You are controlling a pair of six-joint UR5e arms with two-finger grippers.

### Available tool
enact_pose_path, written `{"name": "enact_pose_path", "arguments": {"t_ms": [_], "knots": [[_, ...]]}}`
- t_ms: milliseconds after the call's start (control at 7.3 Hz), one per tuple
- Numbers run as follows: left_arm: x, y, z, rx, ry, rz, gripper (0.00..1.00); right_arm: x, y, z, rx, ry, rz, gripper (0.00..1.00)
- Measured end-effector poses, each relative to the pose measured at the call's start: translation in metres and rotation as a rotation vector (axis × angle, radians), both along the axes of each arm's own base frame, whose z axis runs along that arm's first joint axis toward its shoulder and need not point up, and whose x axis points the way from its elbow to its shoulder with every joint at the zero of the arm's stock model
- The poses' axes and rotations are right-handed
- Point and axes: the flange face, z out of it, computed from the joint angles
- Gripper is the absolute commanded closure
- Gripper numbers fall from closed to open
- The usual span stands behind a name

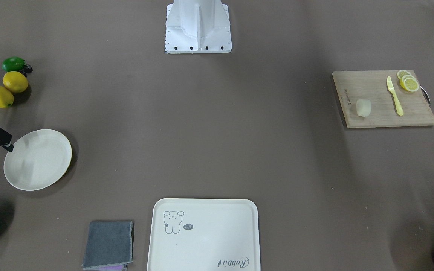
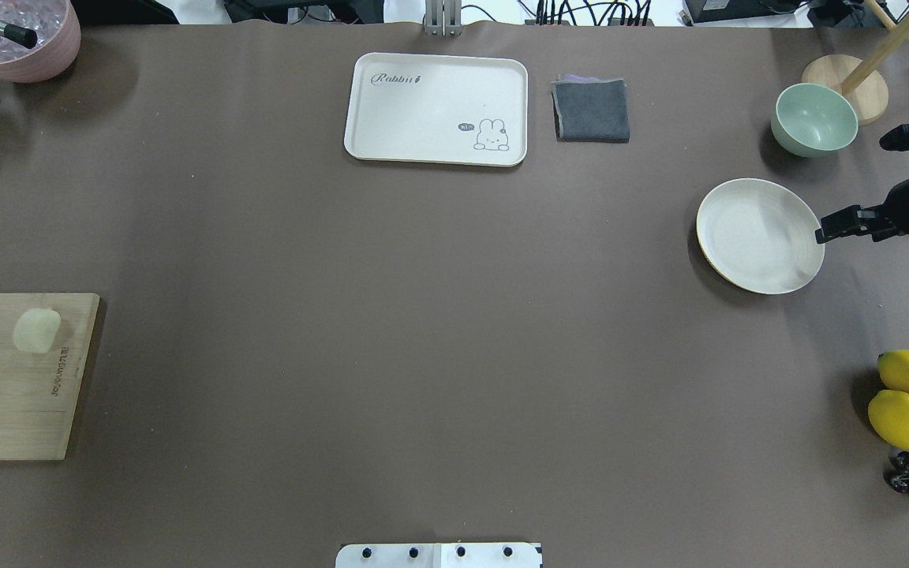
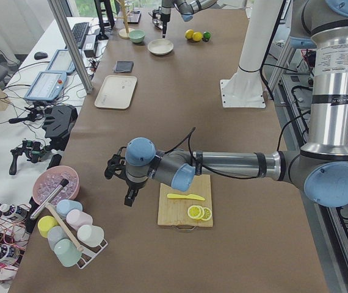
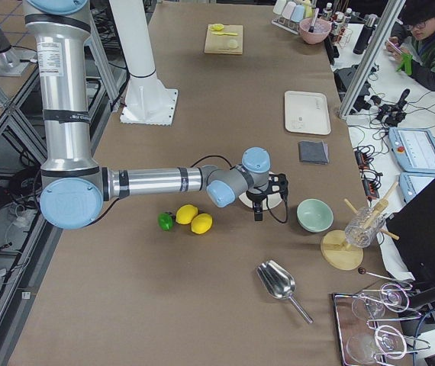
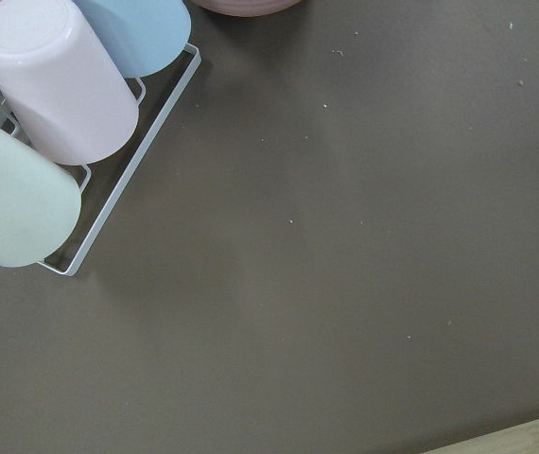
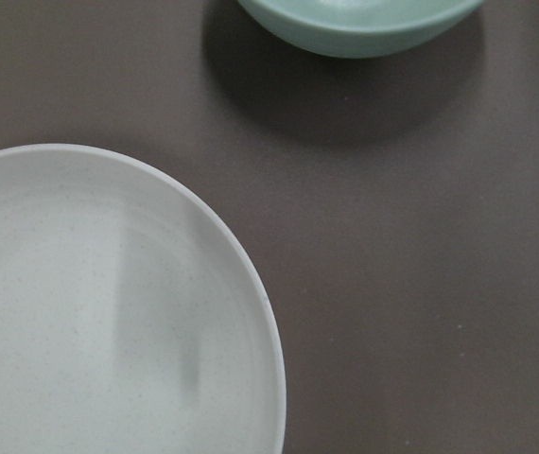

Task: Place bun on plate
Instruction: 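Reach the right gripper to the white round plate and grip its rim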

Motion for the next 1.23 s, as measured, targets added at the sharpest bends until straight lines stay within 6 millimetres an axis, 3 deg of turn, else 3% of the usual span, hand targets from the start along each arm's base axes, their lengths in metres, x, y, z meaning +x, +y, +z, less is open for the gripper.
{"name": "enact_pose_path", "arguments": {"t_ms": [274, 411, 548, 685, 822, 1233], "knots": [[0.0, -0.001, 0.0, 0.0, 0.0, 0.0, 0.02, -0.012, 0.001, 0.002, -0.016, -0.002, 0.003, 0.06], [0.0, -0.001, 0.0, 0.0, 0.0, 0.0, 0.02, -0.015, 0.002, 0.005, -0.022, 0.002, 0.001, 0.14], [0.0, -0.001, -0.001, 0.001, 0.0, 0.0, 0.02, -0.017, 0.003, 0.008, -0.027, 0.005, -0.003, 0.5], [0.0, -0.001, -0.001, 0.002, 0.0, 0.0, 0.02, -0.019, 0.004, 0.009, -0.029, 0.007, -0.006, 0.96], [0.0, -0.001, -0.001, 0.001, 0.0, 0.0, 0.02, -0.022, 0.005, 0.01, -0.029, 0.007, -0.01, 1.0], [0.0, 0.0, 0.0, -0.001, 0.0, 0.0, 0.02, -0.025, 0.005, 0.005, -0.018, 0.006, -0.015, 1.0]]}}
